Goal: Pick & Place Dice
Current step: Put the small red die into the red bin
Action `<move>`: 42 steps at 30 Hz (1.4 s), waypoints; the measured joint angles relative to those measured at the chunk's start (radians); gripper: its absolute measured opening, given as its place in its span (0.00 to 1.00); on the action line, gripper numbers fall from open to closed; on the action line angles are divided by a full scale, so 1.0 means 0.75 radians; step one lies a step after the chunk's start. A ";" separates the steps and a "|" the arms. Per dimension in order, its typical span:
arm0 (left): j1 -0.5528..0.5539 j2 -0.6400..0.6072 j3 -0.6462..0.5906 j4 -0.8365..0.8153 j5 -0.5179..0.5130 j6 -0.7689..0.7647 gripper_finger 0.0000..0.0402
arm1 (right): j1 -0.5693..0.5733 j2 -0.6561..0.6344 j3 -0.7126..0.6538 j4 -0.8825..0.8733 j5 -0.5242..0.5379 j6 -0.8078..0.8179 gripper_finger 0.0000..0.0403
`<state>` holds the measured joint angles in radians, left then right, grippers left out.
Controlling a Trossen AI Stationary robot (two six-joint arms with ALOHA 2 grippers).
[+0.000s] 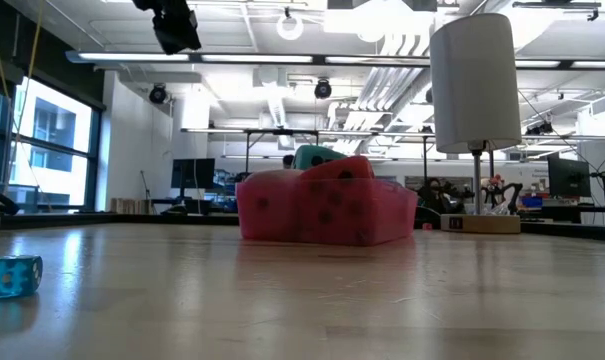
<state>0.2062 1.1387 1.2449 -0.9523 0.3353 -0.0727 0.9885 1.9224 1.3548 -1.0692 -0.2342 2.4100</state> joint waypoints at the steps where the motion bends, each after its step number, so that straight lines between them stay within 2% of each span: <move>1: 0.000 0.004 0.000 0.005 0.000 0.000 0.54 | -0.003 0.000 -0.011 0.000 -0.035 0.004 0.26; 7: 0.000 0.023 0.000 0.010 0.000 -0.001 0.54 | -0.004 0.000 -0.068 0.036 0.036 0.003 0.22; 13: 0.000 0.031 0.000 0.024 0.001 0.007 0.54 | -0.003 0.000 -0.083 0.037 0.025 -0.005 0.22; 21: 0.001 0.030 0.000 0.043 0.001 0.033 0.54 | -0.013 0.000 -0.082 0.045 0.124 -0.078 0.23; 24: 0.001 0.030 0.000 0.056 0.001 0.051 0.54 | -0.014 0.000 -0.082 0.045 0.105 -0.081 0.28; 29: 0.002 0.030 0.000 0.056 0.001 0.063 0.54 | -0.006 0.000 -0.082 0.039 0.055 -0.071 0.42; 34: 0.001 0.030 0.000 0.055 0.001 0.063 0.54 | 0.017 0.000 -0.082 0.028 0.128 -0.071 0.53; 42: 0.001 0.030 0.000 0.054 0.001 0.064 0.54 | 0.056 0.000 -0.139 0.063 0.146 -0.067 0.54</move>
<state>0.2073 1.1610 1.2449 -0.9119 0.3363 -0.0250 1.0302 1.9224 1.2505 -1.0219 -0.1249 2.3596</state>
